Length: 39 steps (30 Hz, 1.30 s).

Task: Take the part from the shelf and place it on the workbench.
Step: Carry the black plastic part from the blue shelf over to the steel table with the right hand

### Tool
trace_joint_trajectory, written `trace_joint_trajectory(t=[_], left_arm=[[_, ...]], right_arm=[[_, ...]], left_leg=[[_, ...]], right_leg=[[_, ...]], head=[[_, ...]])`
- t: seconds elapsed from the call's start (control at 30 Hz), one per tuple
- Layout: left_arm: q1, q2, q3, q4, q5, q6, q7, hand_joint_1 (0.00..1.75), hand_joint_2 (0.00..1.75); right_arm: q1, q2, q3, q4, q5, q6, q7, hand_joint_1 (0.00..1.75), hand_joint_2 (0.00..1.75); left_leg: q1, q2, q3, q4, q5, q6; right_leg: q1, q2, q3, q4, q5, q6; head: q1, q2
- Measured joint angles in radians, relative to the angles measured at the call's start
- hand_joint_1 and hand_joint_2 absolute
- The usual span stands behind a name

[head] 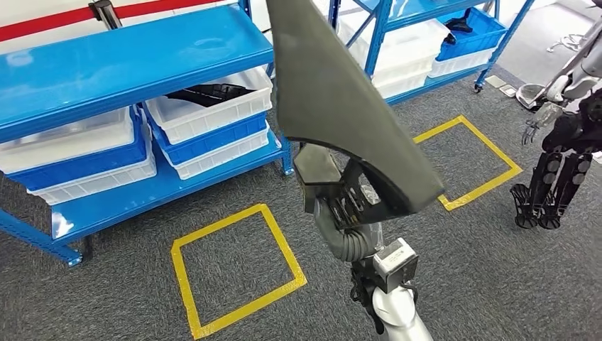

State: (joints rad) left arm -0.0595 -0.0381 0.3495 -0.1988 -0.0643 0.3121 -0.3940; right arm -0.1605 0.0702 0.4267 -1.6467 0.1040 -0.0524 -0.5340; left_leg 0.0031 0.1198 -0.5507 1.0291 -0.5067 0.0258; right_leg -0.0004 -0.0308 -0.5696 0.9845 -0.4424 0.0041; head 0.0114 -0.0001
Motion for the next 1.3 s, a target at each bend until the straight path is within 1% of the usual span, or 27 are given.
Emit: trace_joint_trajectory(t=[0.07,0.1,0.17,0.2,0.27,0.3,0.33,0.4,0.47,0.53,0.6,0.67,0.7,0.73,0.77,0.8,0.87,0.9,0.93,0.97,1.0,1.07,1.1,1.17,1.2,1.23,1.3], left_arm=[[0.000,0.000,0.000,0.000,-0.001,0.000,0.001,0.00,1.75],[0.003,0.000,-0.001,0.000,-0.001,0.000,0.001,0.00,1.75],[0.008,0.001,-0.001,0.000,-0.001,0.001,0.003,0.00,1.75],[0.010,0.001,-0.001,0.000,-0.001,0.001,0.004,0.00,1.75],[0.011,0.002,0.000,0.000,-0.001,0.005,0.005,0.00,1.75],[0.011,0.001,-0.001,0.001,-0.001,0.007,0.005,0.00,1.75],[0.011,0.000,-0.001,0.002,-0.003,0.010,0.005,0.00,1.75],[0.012,-0.002,-0.001,0.003,-0.009,0.014,0.006,0.00,1.75],[0.011,-0.004,0.000,0.003,-0.016,0.015,0.005,0.00,1.75],[0.009,-0.006,0.000,0.002,-0.020,0.013,0.002,0.00,1.75],[0.010,-0.005,0.000,0.002,-0.022,0.006,-0.006,0.00,1.75],[0.012,-0.004,0.000,0.002,-0.027,-0.005,-0.016,0.00,1.75],[0.012,-0.003,-0.001,0.002,-0.030,-0.010,-0.022,0.00,1.75],[0.011,-0.003,-0.001,0.002,-0.036,-0.015,-0.028,0.00,1.75],[0.010,-0.003,-0.001,0.001,-0.042,-0.020,-0.033,0.00,1.75],[0.009,-0.004,-0.002,0.001,-0.047,-0.025,-0.038,0.00,1.75],[0.007,-0.005,-0.004,0.001,-0.060,-0.029,-0.043,0.00,1.75],[0.006,-0.005,-0.008,0.001,-0.066,-0.031,-0.044,0.00,1.75],[0.004,-0.006,-0.013,0.001,-0.075,-0.034,-0.043,0.00,1.75],[-0.001,-0.006,-0.019,0.000,-0.084,-0.038,-0.041,0.00,1.75],[-0.007,-0.006,-0.026,0.000,-0.093,-0.042,-0.038,0.00,1.75],[-0.019,-0.007,-0.038,-0.002,-0.107,-0.050,-0.030,0.00,1.75],[-0.023,-0.008,-0.043,-0.002,-0.112,-0.053,-0.028,0.00,1.75],[-0.025,-0.008,-0.050,-0.002,-0.118,-0.063,-0.024,0.00,1.75],[-0.025,-0.008,-0.053,-0.002,-0.119,-0.070,-0.023,0.00,1.75],[-0.027,-0.008,-0.055,-0.003,-0.120,-0.078,-0.021,0.00,1.75],[-0.035,-0.008,-0.058,-0.005,-0.120,-0.091,-0.014,0.00,1.75]], right_arm=[[-0.001,0.007,0.000,0.000,0.006,-0.007,0.000,1.75,1.75],[-0.002,0.010,-0.001,0.000,0.007,-0.008,0.001,1.75,1.75],[0.000,0.012,-0.001,0.000,0.010,-0.017,0.001,1.75,1.75],[0.002,0.013,-0.002,0.000,0.015,-0.029,-0.001,1.75,1.75],[0.007,0.016,-0.004,-0.001,0.034,-0.068,-0.007,1.75,1.75],[0.010,0.020,-0.006,-0.003,0.045,-0.091,-0.010,1.75,1.75],[0.013,0.023,-0.009,-0.007,0.054,-0.112,-0.013,1.75,1.75],[0.018,0.029,-0.017,-0.019,0.068,-0.147,-0.016,1.75,1.75],[0.026,0.030,-0.027,-0.029,0.076,-0.169,-0.017,1.75,1.75],[0.033,0.029,-0.036,-0.035,0.080,-0.182,-0.018,1.75,1.75],[0.036,0.029,-0.040,-0.036,0.081,-0.192,-0.018,1.75,1.75],[0.042,0.028,-0.043,-0.036,0.081,-0.201,-0.019,1.75,1.75],[0.048,0.027,-0.045,-0.036,0.082,-0.207,-0.020,1.75,1.75],[0.054,0.026,-0.046,-0.037,0.084,-0.213,-0.021,1.75,1.75],[0.061,0.025,-0.047,-0.040,0.086,-0.220,-0.023,1.75,1.75],[0.067,0.024,-0.048,-0.044,0.089,-0.227,-0.025,1.75,1.75],[0.077,0.022,-0.049,-0.058,0.093,-0.237,-0.027,1.75,1.75],[0.082,0.021,-0.051,-0.066,0.094,-0.241,-0.027,1.75,1.75],[0.089,0.019,-0.054,-0.074,0.096,-0.246,-0.028,1.75,1.75],[0.097,0.017,-0.058,-0.085,0.098,-0.252,-0.028,1.75,1.75],[0.105,0.015,-0.063,-0.095,0.101,-0.257,-0.028,1.75,1.75],[0.113,0.013,-0.069,-0.116,0.108,-0.265,-0.029,1.75,1.75],[0.115,0.013,-0.071,-0.124,0.110,-0.267,-0.029,1.75,1.75],[0.121,0.012,-0.073,-0.134,0.111,-0.271,-0.029,1.75,1.75],[0.127,0.011,-0.075,-0.137,0.112,-0.273,-0.029,1.75,1.75],[0.133,0.009,-0.077,-0.141,0.113,-0.275,-0.029,1.75,1.75],[0.139,0.005,-0.082,-0.147,0.115,-0.279,-0.029,1.75,1.75]], left_leg=[[0.007,-0.068,-0.034,0.083,-0.052,-0.009],[0.009,-0.099,-0.061,0.148,-0.084,-0.013],[0.014,-0.120,-0.107,0.248,-0.116,-0.021],[0.018,-0.122,-0.110,0.251,-0.104,-0.025],[0.031,-0.134,-0.069,0.153,-0.036,-0.035],[0.038,-0.160,-0.042,0.094,-0.014,-0.041],[0.042,-0.185,-0.023,0.050,-0.002,-0.044],[0.040,-0.212,-0.015,0.026,-0.010,-0.039],[0.032,-0.185,-0.013,0.021,-0.003,-0.019],[0.029,-0.157,-0.009,0.013,0.006,0.001],[0.027,-0.127,-0.011,0.009,0.011,0.012],[0.024,-0.094,-0.014,0.009,0.012,0.015],[0.023,-0.079,-0.015,0.009,0.012,0.015],[0.023,-0.066,-0.015,0.009,0.011,0.014],[0.023,-0.054,-0.014,0.009,0.011,0.014],[0.022,-0.043,-0.012,0.009,0.010,0.012],[0.017,-0.022,-0.008,0.009,0.006,0.004],[0.014,-0.012,-0.006,0.009,0.004,-0.001],[0.011,-0.001,-0.002,0.007,0.003,-0.006],[0.010,0.008,-0.001,0.005,0.001,-0.011],[0.011,0.001,-0.002,0.009,-0.005,-0.017],[0.017,-0.047,-0.026,0.067,-0.047,-0.025],[0.020,-0.082,-0.050,0.126,-0.081,-0.027],[0.022,-0.115,-0.108,0.254,-0.134,-0.032],[0.024,-0.121,-0.126,0.289,-0.138,-0.035],[0.027,-0.122,-0.127,0.287,-0.123,-0.039],[0.040,-0.141,-0.086,0.183,-0.051,-0.047]], right_leg=[[-0.017,0.021,0.007,-0.011,0.010,-0.013],[-0.016,0.032,0.006,-0.011,0.012,-0.017],[-0.015,0.059,0.003,-0.006,0.013,-0.017],[-0.016,0.074,0.001,-0.002,0.012,-0.017],[-0.019,0.104,-0.003,0.012,0.009,-0.012],[-0.019,0.117,-0.009,0.021,0.006,-0.006],[-0.017,0.130,-0.017,0.032,0.004,0.001],[-0.013,0.153,-0.035,0.042,0.006,0.018],[-0.014,0.171,-0.050,0.041,0.014,0.036],[-0.014,0.131,-0.073,0.074,-0.001,0.042],[-0.013,0.068,-0.128,0.190,-0.055,0.039],[-0.013,0.047,-0.184,0.315,-0.101,0.041],[-0.013,0.044,-0.189,0.333,-0.105,0.046],[-0.014,0.040,-0.173,0.311,-0.095,0.052],[-0.013,0.029,-0.139,0.253,-0.075,0.056],[-0.011,0.005,-0.095,0.176,-0.054,0.057],[0.001,-0.036,-0.032,0.062,-0.022,0.046],[0.006,-0.045,-0.022,0.040,-0.016,0.037],[0.010,-0.036,-0.026,0.037,-0.012,0.031],[0.005,-0.023,-0.025,0.034,-0.009,0.024],[-0.002,-0.012,-0.024,0.030,-0.006,0.018],[-0.017,0.009,-0.019,0.022,0.003,0.000],[-0.020,0.021,-0.020,0.021,0.005,-0.006],[-0.020,0.048,-0.020,0.021,0.007,-0.011],[-0.020,0.063,-0.020,0.022,0.008,-0.011],[-0.021,0.078,-0.019,0.023,0.008,-0.011],[-0.026,0.105,-0.020,0.031,0.006,-0.008]], head=[[-0.005,0.000],[-0.007,0.000],[-0.009,0.000],[-0.009,0.000],[-0.009,0.000],[-0.010,0.000],[-0.010,0.000],[-0.010,0.000],[-0.008,0.000],[-0.006,0.000],[0.000,0.000],[0.002,0.000],[0.002,0.000],[0.002,0.000],[0.002,0.000],[0.002,0.000],[0.002,0.000],[0.002,0.000],[0.002,0.000],[0.002,0.000],[0.001,0.000],[-0.004,0.000],[-0.006,0.000],[-0.007,0.000],[-0.007,0.000],[-0.008,0.000],[-0.008,0.000]])
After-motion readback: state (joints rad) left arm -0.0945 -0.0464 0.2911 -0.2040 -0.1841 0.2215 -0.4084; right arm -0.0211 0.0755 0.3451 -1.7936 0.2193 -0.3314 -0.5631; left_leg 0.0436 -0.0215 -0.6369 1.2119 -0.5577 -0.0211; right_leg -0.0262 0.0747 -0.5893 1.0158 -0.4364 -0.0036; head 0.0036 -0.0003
